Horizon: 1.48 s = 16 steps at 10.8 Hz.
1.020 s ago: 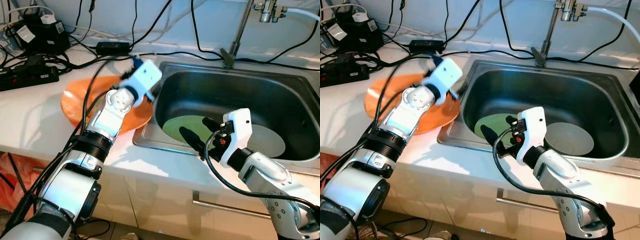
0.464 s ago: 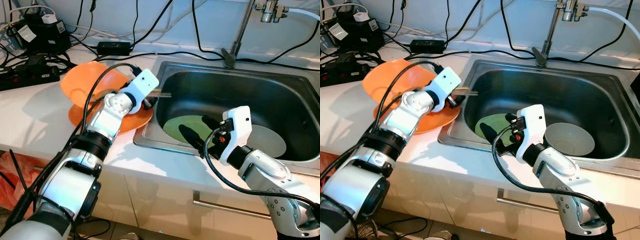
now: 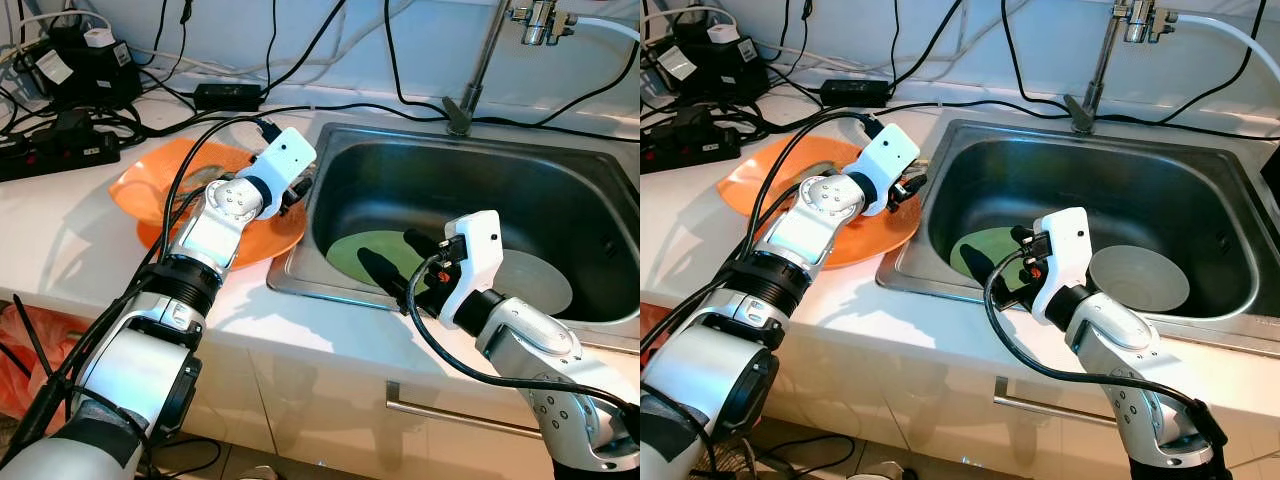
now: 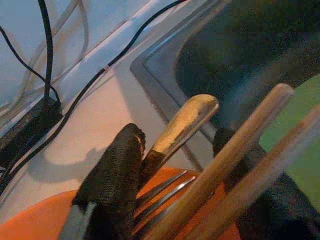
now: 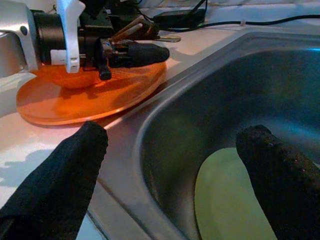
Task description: Kitchen organization
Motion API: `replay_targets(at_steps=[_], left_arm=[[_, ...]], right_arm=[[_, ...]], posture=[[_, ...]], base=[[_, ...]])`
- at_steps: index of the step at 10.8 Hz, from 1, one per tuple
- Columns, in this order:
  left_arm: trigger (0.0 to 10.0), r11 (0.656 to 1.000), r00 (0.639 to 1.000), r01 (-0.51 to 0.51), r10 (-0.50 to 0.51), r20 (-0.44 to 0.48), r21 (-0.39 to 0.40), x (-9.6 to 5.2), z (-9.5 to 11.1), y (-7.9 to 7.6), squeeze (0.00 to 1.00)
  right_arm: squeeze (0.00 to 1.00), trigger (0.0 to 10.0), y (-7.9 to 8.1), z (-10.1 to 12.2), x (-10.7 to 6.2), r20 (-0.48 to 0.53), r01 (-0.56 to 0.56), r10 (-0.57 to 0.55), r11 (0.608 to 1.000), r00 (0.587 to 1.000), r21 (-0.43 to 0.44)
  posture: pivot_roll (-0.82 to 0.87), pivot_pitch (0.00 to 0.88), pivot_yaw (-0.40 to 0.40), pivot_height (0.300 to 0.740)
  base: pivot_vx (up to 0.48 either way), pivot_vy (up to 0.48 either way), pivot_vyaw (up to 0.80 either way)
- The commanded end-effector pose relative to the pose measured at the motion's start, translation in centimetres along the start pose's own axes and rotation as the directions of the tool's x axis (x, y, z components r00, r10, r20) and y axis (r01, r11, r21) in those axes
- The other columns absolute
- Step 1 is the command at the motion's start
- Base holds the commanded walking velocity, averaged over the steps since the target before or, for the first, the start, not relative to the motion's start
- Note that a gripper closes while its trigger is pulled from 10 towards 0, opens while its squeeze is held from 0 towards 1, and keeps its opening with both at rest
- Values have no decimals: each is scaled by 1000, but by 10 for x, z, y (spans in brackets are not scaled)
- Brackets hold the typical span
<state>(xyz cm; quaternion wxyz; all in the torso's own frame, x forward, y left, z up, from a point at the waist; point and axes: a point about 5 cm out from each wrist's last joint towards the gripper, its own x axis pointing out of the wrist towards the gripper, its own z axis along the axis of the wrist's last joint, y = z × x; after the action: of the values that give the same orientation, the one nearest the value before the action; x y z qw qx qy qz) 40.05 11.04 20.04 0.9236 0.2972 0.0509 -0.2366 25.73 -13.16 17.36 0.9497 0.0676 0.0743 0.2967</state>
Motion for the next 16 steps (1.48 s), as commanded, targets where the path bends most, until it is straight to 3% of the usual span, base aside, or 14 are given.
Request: replay_targets(at_steps=[1,7,13,16], left_arm=[[0,1000,1000,-10,10,18,-3,0,6,5,0],[0,999,996,-39,40,78,-5,-6,18,12,0],[0,997,992,57,-62,106,50,-22,39,13,0],[0,995,982,-86,75,171,58,-31,53,31,0]], right_arm=[[0,10000,-3,3,1,8,14,-13,1000,1000,-22],[0,10000,-5,2,2,5,18,-17,1000,1000,-25],[0,10000,-8,1,2,-3,8,-8,1000,1000,-30],[0,10000,-8,1,3,-3,6,-6,1000,1000,-30]], posture=[[23,15,4,740],[25,9,-1,740],[32,1,-7,740],[36,0,-10,740]], base=[[0,0,0],[0,0,0],[0,0,0],[0,0,0]])
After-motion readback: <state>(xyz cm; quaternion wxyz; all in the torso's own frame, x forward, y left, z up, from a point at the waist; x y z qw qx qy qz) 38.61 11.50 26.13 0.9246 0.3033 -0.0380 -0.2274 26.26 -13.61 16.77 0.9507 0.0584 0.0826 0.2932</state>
